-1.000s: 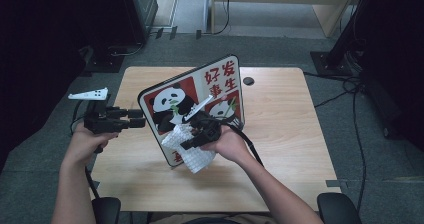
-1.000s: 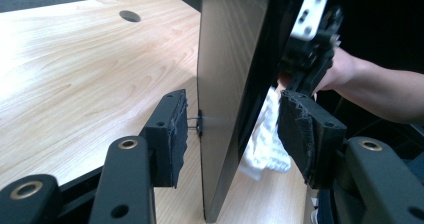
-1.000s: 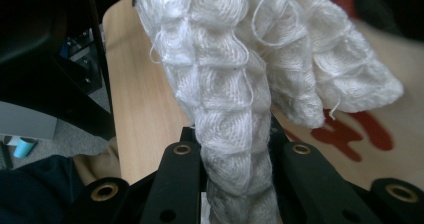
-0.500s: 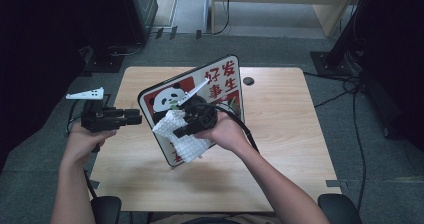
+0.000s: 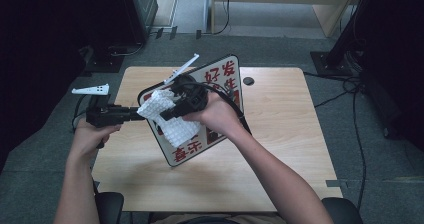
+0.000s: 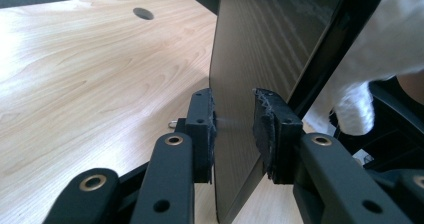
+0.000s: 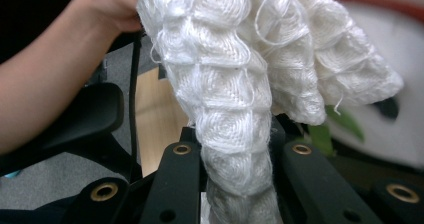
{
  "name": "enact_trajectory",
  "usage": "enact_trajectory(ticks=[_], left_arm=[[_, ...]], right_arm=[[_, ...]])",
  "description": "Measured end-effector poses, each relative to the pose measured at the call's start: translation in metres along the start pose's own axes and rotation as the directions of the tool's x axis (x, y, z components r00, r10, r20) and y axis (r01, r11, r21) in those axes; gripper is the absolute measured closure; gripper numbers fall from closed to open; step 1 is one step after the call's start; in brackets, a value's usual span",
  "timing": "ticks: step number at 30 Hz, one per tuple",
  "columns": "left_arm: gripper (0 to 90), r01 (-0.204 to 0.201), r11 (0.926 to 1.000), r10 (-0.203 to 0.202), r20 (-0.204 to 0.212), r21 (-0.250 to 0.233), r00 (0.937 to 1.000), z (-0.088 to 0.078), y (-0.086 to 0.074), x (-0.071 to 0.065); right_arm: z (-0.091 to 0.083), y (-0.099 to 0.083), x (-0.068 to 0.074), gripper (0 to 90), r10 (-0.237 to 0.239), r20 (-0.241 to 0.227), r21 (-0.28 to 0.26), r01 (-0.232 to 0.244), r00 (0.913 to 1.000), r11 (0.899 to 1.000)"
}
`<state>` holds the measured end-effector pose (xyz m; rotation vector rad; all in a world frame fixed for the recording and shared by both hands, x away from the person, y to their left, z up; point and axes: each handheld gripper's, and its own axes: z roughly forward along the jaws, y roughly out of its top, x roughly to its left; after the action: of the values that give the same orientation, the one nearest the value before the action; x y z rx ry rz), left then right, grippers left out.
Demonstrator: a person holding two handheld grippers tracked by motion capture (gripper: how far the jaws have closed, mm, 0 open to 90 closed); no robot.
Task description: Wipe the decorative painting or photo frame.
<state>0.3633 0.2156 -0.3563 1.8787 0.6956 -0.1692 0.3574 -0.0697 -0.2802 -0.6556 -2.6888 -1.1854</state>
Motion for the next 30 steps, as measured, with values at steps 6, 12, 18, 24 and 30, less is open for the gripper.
enact_trajectory(ticks=[6,12,18,24,30], left_arm=[[70.4,-0.033,0.9994,0.033,-0.001,0.011,0.9995,0.005,0.002,-0.002],[71.7,-0.041,0.9991,0.040,0.013,0.009,0.9991,0.006,0.003,-0.002],[71.9,-0.040,0.9992,0.040,0.016,0.008,0.9991,0.006,0.003,-0.001],[71.5,-0.037,0.9993,0.037,0.018,0.004,0.9992,0.006,0.002,-0.001],[72.6,-0.031,0.9995,0.031,0.026,0.007,0.9992,0.006,0.002,-0.001]], right_arm=[[-0.007,0.026,0.010,77.2,-0.035,0.021,-0.018,0.035,0.9992,0.999],[-0.005,0.039,0.010,77.1,-0.036,0.030,-0.021,0.037,0.9989,0.999],[0.002,0.039,0.006,77.1,-0.025,0.015,-0.012,0.026,0.9996,1.000],[0.005,0.035,0.004,77.0,-0.035,0.011,-0.006,0.035,0.9993,0.999],[0.007,0.032,0.004,77.2,-0.032,0.008,-0.001,0.032,0.9994,0.999]])
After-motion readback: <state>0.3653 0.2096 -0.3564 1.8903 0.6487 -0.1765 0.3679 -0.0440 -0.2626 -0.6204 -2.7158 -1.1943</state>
